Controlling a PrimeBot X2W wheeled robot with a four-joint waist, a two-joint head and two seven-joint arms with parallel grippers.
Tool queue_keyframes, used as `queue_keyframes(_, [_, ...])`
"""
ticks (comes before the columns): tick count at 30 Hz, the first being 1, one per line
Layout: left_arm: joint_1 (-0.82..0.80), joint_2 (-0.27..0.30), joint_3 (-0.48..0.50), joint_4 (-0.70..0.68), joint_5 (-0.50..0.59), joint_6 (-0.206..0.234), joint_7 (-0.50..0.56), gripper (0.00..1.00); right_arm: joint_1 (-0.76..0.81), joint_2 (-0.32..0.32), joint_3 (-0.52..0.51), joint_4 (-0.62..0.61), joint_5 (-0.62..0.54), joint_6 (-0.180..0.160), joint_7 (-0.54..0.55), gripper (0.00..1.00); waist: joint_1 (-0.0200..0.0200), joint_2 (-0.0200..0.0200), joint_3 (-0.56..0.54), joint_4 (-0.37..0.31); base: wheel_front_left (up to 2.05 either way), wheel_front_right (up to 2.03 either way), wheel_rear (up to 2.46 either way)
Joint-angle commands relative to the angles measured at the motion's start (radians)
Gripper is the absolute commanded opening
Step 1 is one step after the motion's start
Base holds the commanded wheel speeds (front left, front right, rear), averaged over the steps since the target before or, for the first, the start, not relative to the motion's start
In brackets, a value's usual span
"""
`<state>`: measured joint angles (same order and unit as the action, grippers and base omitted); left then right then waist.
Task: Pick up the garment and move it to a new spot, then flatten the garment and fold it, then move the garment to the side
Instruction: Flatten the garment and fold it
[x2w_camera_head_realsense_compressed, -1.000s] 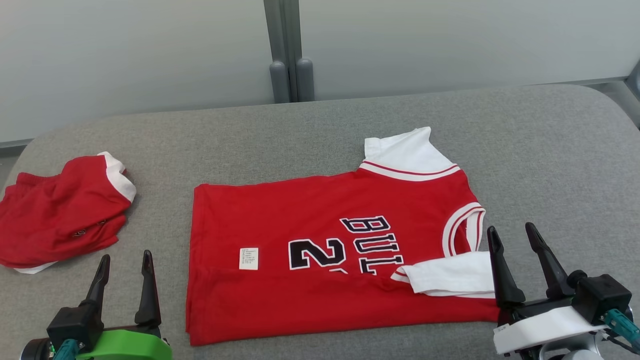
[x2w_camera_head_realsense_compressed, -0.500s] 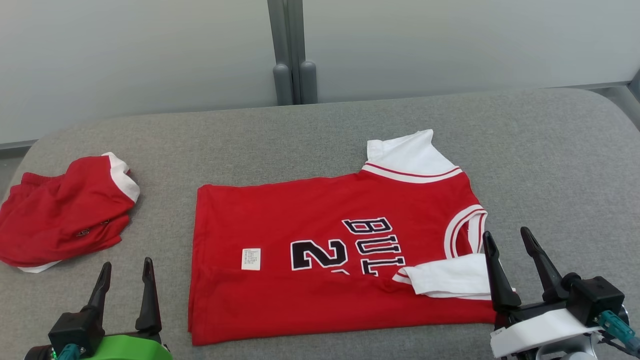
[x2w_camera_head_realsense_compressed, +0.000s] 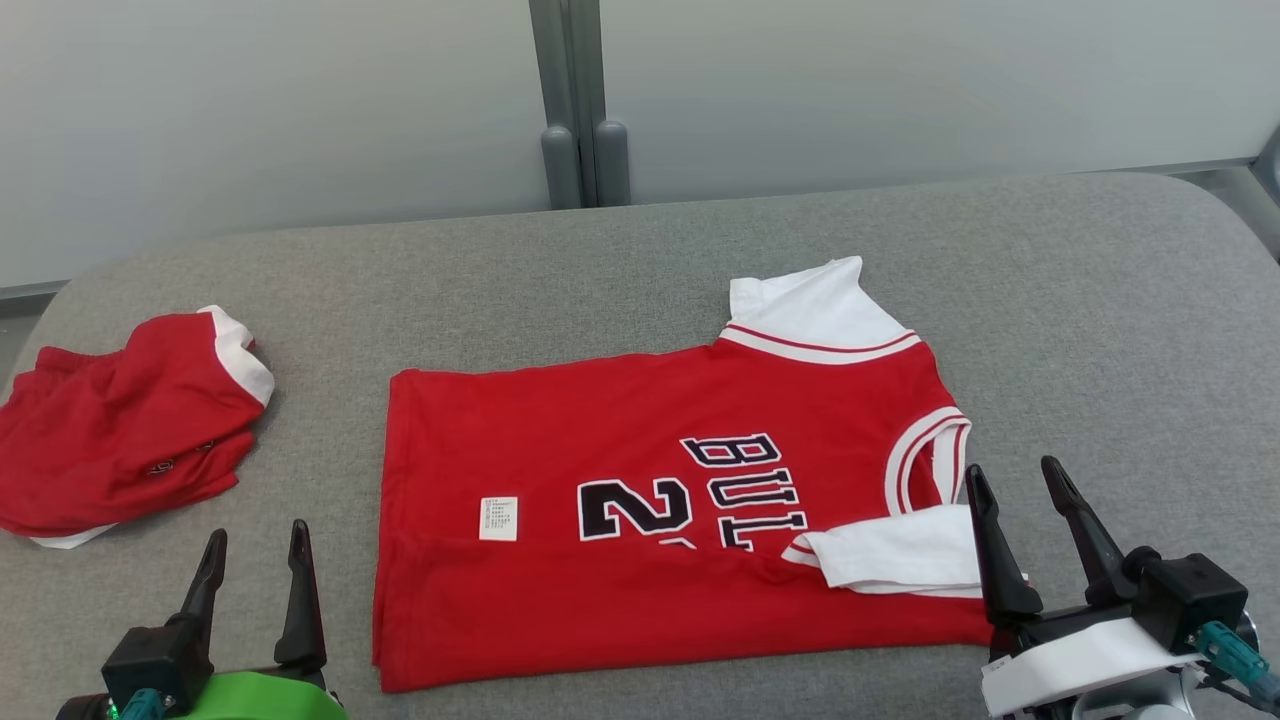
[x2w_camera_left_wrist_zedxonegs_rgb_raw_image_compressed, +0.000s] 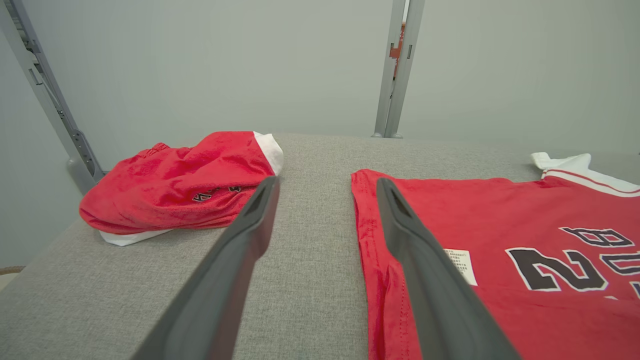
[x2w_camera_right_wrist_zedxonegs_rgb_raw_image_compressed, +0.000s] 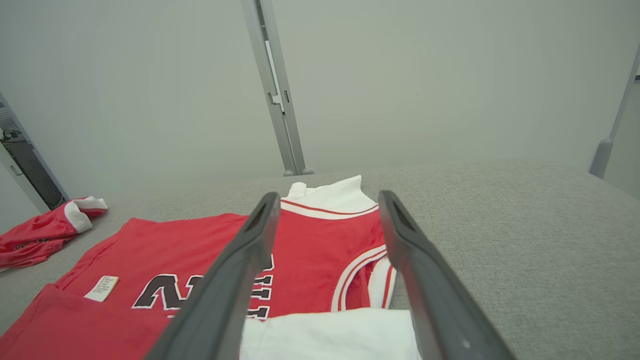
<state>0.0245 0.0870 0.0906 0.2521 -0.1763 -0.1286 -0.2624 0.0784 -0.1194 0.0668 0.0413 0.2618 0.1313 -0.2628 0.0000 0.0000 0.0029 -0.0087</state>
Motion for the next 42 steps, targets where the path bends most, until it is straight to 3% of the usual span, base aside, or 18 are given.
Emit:
queue_keyframes(1, [-0.012,0.007,-0.003,0.002,-0.004,-0.003,-0.003,1.00,0.001,-0.005,-0.003,0.002,0.004,-0.001,-0.003,1.00,0.0000,0.0000,0.001,0.000,0.00,0.00,0.00])
queue_keyframes(9, [-0.136,0.059,-0.059,0.031,-0.027,-0.004,-0.003,1.00,-0.116,-0.062,0.023,0.024,0.000,-0.001,-0.003,1.00,0.0000,0.0000,0.047,0.004,0.00,0.00,0.00])
queue_keyframes(17, [-0.432,0.170,-0.205,0.118,-0.128,-0.003,0.038,1.00,-0.383,-0.158,0.080,0.188,0.040,-0.001,0.056,1.00,0.0000,0.0000,0.165,0.004,0.00,0.00,0.00])
queue_keyframes(23, [-0.647,0.254,-0.341,0.200,-0.279,-0.003,0.159,1.00,-0.621,-0.201,0.133,0.321,0.109,-0.001,0.152,1.00,0.0000,0.0000,0.260,-0.006,0.00,0.00,0.00])
queue_keyframes(29, [-0.806,0.322,-0.494,0.301,-0.503,-0.003,0.368,1.00,-0.852,-0.223,0.207,0.498,0.189,-0.001,0.241,1.00,0.0000,0.0000,0.339,-0.015,0.00,0.00,0.00])
queue_keyframes(35, [-0.861,0.355,-0.608,0.342,-0.627,-0.003,0.505,1.00,-0.983,-0.228,0.291,0.638,0.231,-0.001,0.245,1.00,0.0000,0.0000,0.368,-0.011,0.00,0.00,0.00])
queue_keyframes(42, [-0.889,0.366,-0.693,0.407,-0.703,-0.003,0.568,1.00,-1.105,-0.200,0.372,0.786,0.274,-0.001,0.220,1.00,0.0000,0.0000,0.405,-0.010,0.00,0.00,0.00])
